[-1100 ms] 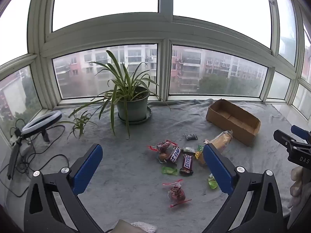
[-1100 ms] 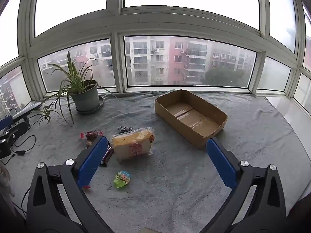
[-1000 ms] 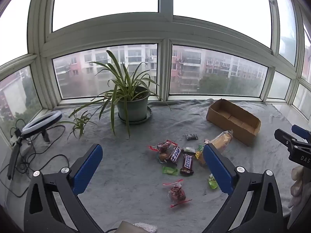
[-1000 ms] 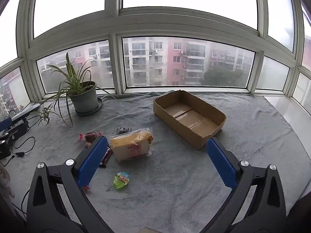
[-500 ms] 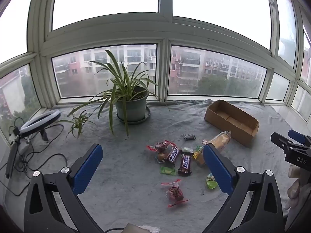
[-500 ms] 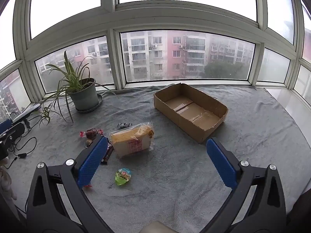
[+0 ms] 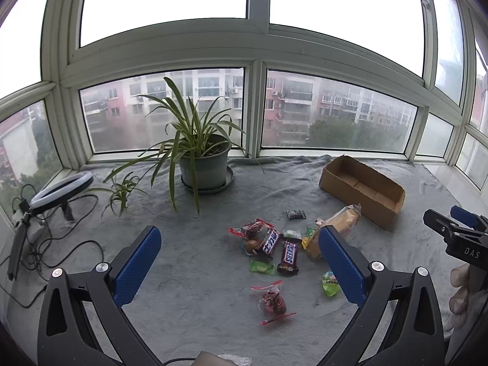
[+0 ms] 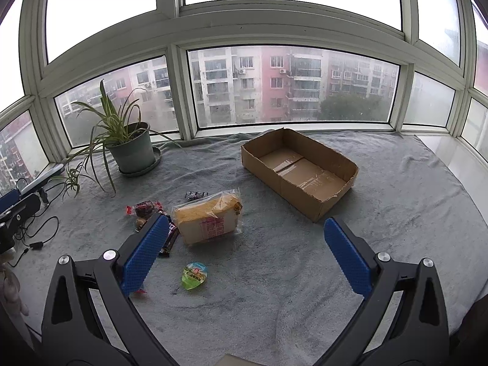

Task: Organize snacks

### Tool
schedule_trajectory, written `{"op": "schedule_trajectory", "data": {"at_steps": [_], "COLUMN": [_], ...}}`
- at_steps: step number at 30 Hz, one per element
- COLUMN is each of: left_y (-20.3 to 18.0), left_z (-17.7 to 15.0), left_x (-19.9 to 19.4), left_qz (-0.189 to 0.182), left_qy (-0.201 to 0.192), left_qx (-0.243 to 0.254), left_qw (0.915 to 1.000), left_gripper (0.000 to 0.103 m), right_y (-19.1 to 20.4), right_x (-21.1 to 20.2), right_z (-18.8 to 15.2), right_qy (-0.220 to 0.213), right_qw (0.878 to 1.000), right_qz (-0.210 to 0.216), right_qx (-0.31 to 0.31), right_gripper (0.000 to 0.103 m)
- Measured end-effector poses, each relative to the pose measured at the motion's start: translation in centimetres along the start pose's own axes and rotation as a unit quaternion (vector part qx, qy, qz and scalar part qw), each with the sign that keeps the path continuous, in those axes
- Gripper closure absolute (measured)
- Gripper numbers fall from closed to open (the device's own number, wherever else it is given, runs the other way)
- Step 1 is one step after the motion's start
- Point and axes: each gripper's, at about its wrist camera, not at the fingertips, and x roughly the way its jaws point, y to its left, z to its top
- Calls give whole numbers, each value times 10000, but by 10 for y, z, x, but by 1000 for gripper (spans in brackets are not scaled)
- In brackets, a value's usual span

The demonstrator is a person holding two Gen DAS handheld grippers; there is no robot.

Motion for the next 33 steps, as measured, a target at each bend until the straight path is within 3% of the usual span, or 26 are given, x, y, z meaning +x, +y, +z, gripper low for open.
{"op": "schedule_trajectory", "data": {"at_steps": [33], "left_y": [-3], "left_z": [0], "left_x": [3], "left_qz": [-55], "left_qy": [27], "left_qx": [18], "left_qw": [10000], "left_gripper": [1], "right_y": [3], "right_x": [2], "right_z": [2], "right_qy": [48], "right_qw": [10000], "right_qz": [33], "right_qx": [-26], "right_gripper": [0]}}
